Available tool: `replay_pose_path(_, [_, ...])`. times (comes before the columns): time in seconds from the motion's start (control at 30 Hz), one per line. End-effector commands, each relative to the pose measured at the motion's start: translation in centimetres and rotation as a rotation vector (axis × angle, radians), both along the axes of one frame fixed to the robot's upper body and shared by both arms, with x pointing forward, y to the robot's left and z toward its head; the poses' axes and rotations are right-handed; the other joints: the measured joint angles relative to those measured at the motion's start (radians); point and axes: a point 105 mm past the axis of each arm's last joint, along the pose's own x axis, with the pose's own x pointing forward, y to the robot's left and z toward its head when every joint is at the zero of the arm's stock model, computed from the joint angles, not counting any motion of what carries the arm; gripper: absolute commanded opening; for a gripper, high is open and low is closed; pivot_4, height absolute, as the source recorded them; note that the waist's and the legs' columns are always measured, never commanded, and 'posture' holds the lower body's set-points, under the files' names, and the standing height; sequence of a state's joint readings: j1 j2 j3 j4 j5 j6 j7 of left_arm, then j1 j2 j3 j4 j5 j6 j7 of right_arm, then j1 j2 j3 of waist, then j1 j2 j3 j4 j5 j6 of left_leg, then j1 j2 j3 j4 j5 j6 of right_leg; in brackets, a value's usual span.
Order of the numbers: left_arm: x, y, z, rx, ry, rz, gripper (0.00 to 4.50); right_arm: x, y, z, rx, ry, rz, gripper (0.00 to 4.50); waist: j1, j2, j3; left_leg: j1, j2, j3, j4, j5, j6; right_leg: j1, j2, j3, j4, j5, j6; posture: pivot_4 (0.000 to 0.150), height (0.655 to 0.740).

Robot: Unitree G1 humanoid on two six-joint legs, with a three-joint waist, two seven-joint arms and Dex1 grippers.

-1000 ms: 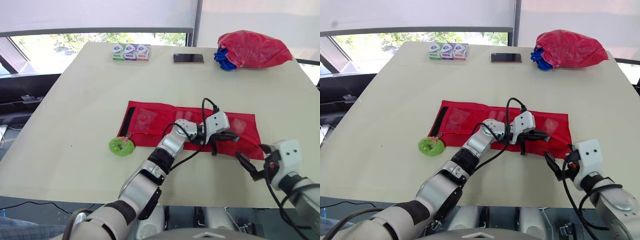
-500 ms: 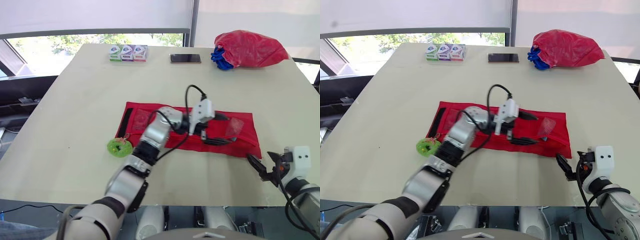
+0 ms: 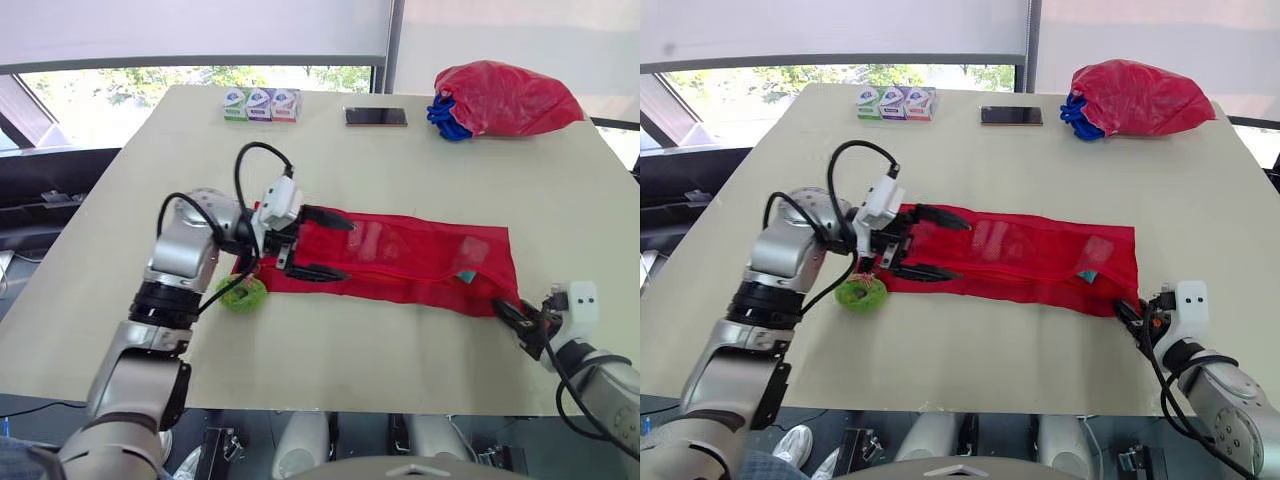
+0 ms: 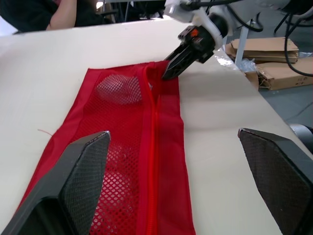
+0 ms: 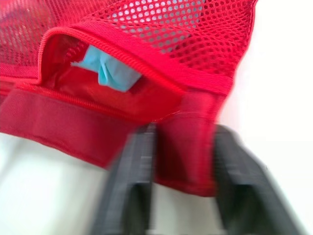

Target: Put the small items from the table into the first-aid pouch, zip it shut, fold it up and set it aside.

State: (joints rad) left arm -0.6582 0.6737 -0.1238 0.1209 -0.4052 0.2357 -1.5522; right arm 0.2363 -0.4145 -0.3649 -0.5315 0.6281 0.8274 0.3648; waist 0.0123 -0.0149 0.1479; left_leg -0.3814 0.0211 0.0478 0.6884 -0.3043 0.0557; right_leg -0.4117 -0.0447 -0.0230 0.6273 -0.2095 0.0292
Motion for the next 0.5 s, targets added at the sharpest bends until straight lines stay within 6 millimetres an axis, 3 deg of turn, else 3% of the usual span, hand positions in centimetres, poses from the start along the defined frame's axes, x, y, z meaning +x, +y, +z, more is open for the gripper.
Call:
replay_pose_path(0.03, [-1.2, 1.2, 1.3, 0.001, -0.038, -0.034, 4.5, 0.1, -2.2, 1.0, -0.032, -0.04, -0.055, 0.07, 0.001, 0.0, 0.0, 0.0, 0.0, 0.0, 0.0, 0.0, 0.0, 0.0, 0.0, 0.0, 0.0, 0.0, 0.0, 0.15, 0.74])
replay_pose_path(0.33, [-2.0, 1.3, 2.2, -0.022, -0.039, -0.004, 4.5, -1.1, -13.1, 1.4, -0.308, 0.033, -0.392, 0.07, 0.005, 0.0, 0.0, -0.001, -0.004, 0.001, 0.0, 0.0, 0.0, 0.0, 0.0, 0.006, -0.001, -0.001, 0.002, 0.15, 0.74])
replay_pose_path(0.5, [-2.1, 1.2, 2.6, -0.019, -0.046, -0.003, 4.5, -1.6, -16.4, 1.6, -0.42, 0.061, -0.48, 0.07, 0.002, 0.0, 0.0, 0.0, -0.003, 0.001, -0.001, 0.0, 0.0, 0.0, 0.003, 0.009, 0.0, -0.001, 0.003, 0.15, 0.74])
